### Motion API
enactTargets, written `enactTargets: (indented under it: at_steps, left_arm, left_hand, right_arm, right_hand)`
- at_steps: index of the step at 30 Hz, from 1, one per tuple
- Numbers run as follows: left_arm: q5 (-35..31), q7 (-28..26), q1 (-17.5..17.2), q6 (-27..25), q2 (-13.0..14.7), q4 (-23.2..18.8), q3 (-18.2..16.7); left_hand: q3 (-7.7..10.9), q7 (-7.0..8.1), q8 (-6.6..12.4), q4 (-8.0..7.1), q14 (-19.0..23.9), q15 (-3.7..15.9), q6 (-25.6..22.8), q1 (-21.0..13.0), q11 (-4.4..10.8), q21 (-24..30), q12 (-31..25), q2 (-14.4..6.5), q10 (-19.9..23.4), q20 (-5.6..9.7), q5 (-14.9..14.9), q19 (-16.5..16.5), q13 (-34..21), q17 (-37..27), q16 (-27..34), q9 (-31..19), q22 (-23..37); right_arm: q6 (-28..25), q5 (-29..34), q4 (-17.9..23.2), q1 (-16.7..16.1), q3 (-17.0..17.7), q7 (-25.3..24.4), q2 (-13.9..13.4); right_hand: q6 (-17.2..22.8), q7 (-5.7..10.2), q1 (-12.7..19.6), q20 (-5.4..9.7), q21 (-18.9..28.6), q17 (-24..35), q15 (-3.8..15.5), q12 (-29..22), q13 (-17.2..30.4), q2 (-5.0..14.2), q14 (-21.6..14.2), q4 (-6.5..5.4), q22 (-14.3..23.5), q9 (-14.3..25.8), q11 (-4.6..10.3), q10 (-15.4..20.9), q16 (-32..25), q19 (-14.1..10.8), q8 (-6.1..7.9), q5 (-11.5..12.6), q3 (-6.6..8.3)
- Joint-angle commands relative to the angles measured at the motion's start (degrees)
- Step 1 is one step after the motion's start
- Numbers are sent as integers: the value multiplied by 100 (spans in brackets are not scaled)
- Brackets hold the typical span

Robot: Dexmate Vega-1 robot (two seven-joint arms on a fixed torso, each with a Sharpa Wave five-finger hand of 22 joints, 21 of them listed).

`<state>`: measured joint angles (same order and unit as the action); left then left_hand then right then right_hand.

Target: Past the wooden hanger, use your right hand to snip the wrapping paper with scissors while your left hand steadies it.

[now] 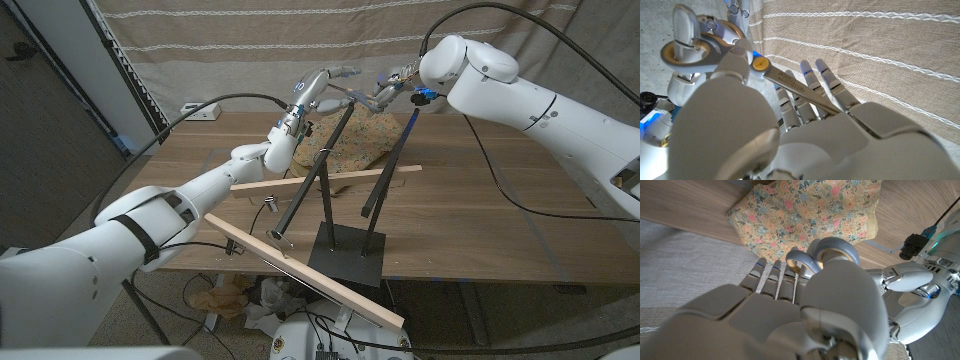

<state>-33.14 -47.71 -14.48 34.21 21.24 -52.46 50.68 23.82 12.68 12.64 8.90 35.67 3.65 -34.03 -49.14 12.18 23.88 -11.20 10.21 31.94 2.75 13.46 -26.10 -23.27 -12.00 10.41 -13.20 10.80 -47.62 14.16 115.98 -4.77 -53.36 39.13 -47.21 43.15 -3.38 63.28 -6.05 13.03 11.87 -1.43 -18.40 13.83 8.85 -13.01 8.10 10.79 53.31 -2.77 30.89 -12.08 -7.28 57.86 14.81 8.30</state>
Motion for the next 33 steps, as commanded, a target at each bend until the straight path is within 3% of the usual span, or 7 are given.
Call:
enactTargets:
  at_steps: [1, 9, 12, 33]
  left_arm:
    - [-68, 73, -265, -304, 226, -597, -159]
    - [-67, 161, -392, -418, 329, -848, -275]
    - [-55, 222, -439, -448, 393, -944, -326]
    - [-80, 161, -778, -696, 649, -1478, -701]
  left_hand:
    - [-178, -4, -28, -38, -311, 871, 194, 154, -7, -130, 22, -7, -419, 277, 70, 169, -15, -36, 34, -23, 17]
    - [-292, -5, -31, -75, -509, 871, 275, 288, -8, -220, 7, -20, -556, 225, 124, 310, -10, -44, 36, -20, 26]
    - [-209, -1, -2, -60, -580, 899, 292, 175, 3, -255, -24, -223, -589, 210, 192, 360, -3, -59, 69, -38, 40]
    - [-377, -7, -24, -144, -776, 875, 425, 488, -6, -357, 0, -80, -746, 165, 312, 509, 60, -70, 87, -18, 54]
  right_arm:
    - [-42, -65, 132, -86, 88, -74, -73]
    - [-42, -82, 175, -109, 100, -94, -110]
    - [-62, -87, 192, -113, 107, -94, -127]
    - [-109, -52, 79, -36, 24, -32, -110]
  right_hand:
    - [-2, -4, 3, 15, 7, 7, -23, 11, -2, -13, -39, -8, 31, 16, -16, 36, -17, -52, 88, -14, 68]
    - [-7, 14, 0, 16, 5, 3, -17, 25, -24, -18, -56, -7, 30, -38, -22, 55, -13, -55, 91, -59, 90]
    - [-8, -8, -2, 19, 3, 1, -17, 38, -31, -23, -62, -7, 30, -34, -17, 39, -11, -52, 105, -74, 95]
    - [-60, 6, 30, 6, -5, -6, -8, 90, -79, -23, -85, 11, 28, -130, -10, 41, 3, -52, 131, -184, 167]
